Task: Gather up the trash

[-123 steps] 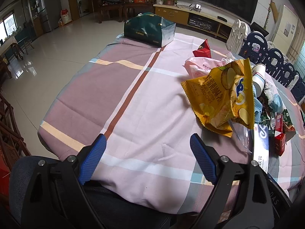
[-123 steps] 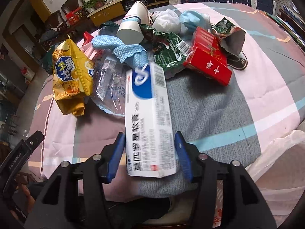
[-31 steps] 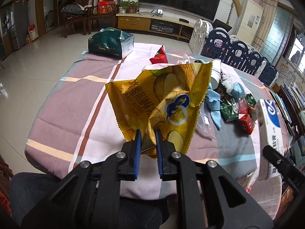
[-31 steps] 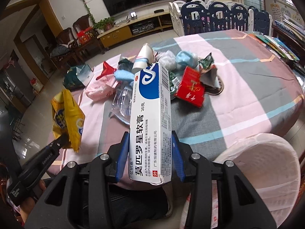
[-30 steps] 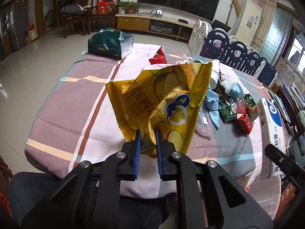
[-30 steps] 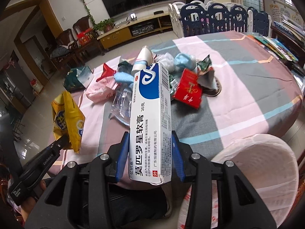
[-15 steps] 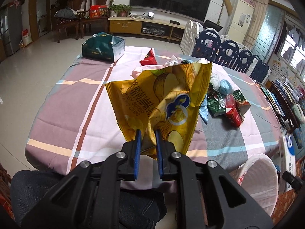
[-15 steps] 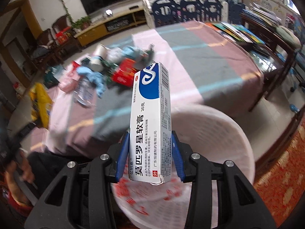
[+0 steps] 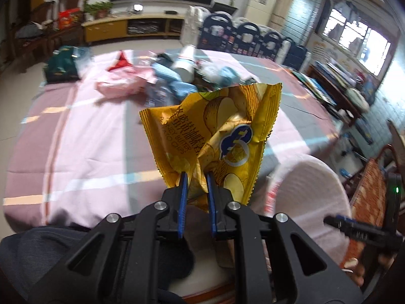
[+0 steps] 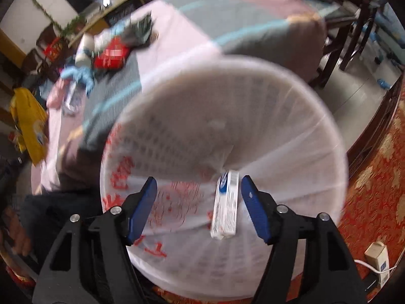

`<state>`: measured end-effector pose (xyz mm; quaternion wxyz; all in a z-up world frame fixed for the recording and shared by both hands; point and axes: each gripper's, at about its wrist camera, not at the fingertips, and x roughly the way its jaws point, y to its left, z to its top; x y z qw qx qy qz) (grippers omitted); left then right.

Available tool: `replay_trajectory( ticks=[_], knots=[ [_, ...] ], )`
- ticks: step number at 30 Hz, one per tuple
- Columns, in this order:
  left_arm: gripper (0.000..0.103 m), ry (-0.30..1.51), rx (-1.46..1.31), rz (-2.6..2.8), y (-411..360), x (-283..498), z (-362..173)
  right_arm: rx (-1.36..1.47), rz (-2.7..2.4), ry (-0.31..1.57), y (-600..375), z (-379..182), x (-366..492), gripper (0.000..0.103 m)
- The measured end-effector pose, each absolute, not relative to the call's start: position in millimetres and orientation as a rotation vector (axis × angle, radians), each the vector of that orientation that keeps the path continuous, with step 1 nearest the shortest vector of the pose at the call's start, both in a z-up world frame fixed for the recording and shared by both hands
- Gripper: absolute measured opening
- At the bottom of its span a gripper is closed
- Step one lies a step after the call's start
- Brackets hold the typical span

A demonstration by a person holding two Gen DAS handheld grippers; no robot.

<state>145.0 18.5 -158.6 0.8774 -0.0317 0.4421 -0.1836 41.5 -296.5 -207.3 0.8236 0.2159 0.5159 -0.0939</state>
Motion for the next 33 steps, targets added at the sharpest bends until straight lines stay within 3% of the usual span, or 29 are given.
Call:
replay_trajectory(
  ticks=[9, 10, 11, 13, 18, 25, 27, 33],
  knots=[
    [0.02, 1.093, -0.025, -0.839, -75.2, 125.8, -181.1, 0.499, -0.359, 0.82, -353.6, -150.4, 20.7, 0.077],
    [0.03, 1.106, 0.009, -0.865, -87.6, 118.6, -185.0, 0.505, -0.367, 0.815, -357.7, -149.9, 19.5, 0.078],
    [0.054, 1.12, 0.045, -0.887, -98.2, 114.5, -189.5, 0.514, -0.378, 0.812, -362.5, -150.4, 18.7, 0.079],
    [0.083, 1.12, 0.095, -0.882, -108.5, 108.1, -194.3, 0.535, -0.386, 0.814, -368.4, -154.3, 18.2, 0.079],
    [0.084, 1.009, 0.122, -0.614, -80.5, 121.6, -182.8, 0.558, -0.369, 0.858, -365.8, -167.0, 23.2, 0.079],
    [0.085, 0.843, 0.039, -0.04, 30.5, 167.0, -153.8, 0.503, -0.186, 0.897, -302.4, -169.4, 82.3, 0.079],
    [0.089, 0.813, 0.019, 0.061, 55.7, 172.7, -151.4, 0.464, -0.102, 0.89, -269.2, -166.9, 113.9, 0.079],
    [0.094, 0.893, -0.278, 0.177, 121.3, 186.2, -174.6, 0.259, 0.066, 0.903, -155.7, -166.7, 216.6, 0.079]
  ],
)
